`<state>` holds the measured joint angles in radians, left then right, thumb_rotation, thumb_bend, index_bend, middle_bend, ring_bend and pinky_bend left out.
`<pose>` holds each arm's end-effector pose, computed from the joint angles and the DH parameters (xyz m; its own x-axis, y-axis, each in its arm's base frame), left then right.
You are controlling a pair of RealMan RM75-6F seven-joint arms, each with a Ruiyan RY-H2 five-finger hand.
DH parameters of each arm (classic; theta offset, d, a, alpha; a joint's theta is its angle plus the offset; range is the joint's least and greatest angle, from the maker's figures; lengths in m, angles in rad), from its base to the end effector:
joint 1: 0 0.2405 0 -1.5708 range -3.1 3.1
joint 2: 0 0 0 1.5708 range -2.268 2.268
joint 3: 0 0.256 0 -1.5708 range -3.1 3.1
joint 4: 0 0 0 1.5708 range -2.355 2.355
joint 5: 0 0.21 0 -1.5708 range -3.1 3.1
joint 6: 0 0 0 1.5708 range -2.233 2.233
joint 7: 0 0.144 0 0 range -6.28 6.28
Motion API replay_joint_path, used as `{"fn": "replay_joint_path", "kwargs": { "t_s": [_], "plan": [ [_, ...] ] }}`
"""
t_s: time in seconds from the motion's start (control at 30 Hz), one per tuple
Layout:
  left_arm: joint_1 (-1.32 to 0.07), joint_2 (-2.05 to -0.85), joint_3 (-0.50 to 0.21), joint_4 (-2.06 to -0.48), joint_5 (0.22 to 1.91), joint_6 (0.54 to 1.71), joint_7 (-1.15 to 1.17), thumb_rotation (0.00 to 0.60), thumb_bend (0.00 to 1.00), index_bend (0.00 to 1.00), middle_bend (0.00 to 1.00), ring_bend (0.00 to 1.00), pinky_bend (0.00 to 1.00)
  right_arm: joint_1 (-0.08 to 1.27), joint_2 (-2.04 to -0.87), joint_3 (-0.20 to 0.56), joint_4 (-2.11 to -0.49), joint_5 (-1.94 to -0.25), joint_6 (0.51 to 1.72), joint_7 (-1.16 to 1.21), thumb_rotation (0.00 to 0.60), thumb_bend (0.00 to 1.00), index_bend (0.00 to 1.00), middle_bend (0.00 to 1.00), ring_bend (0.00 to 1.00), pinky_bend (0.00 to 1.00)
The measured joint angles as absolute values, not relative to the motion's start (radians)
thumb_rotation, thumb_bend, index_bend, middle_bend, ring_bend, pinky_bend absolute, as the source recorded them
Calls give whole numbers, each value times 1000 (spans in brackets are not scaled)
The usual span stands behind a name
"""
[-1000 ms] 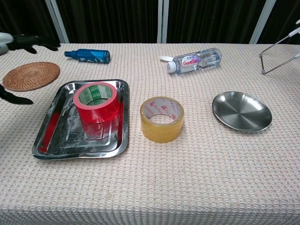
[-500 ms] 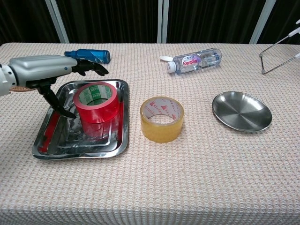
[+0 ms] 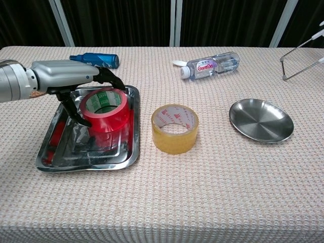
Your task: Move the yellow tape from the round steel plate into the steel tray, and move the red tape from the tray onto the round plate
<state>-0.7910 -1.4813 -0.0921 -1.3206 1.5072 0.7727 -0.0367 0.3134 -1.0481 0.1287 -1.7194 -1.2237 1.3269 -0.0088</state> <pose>-0.1655 0.3489 -0.0192 0.5714 0.3391 0.7473 0.7447 -0.5970 -0.2984 -0.2792 -0.2611 0.1742 0.3150 -0.0098 0.9490 -0.9486 0.0274 0.3152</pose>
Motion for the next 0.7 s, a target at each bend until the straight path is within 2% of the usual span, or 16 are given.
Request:
{"fn": "replay_joint_path", "kwargs": {
  "t_s": [0.23,0.47,0.7],
  "plan": [
    [-795,-1488,-101,-1313,1508,825,-27,600,170,319,332,136,245,304,-1052,138,-1713,-1229,1321,-3,600,68,0,0,0,44],
    [-845,-1474,-142,-1321,1520,849,-22,600,172,325,341,142,253,292,-1054,151,-1707,-1232,1326,11,600,68,0,0,0,44],
    [-944,-1528,-182,-1245,1518,794,-35,600,190,321,340,142,252,270,-1064,167,-1690,-1248,1360,66,600,71,0,0,0,44]
  ]
}}
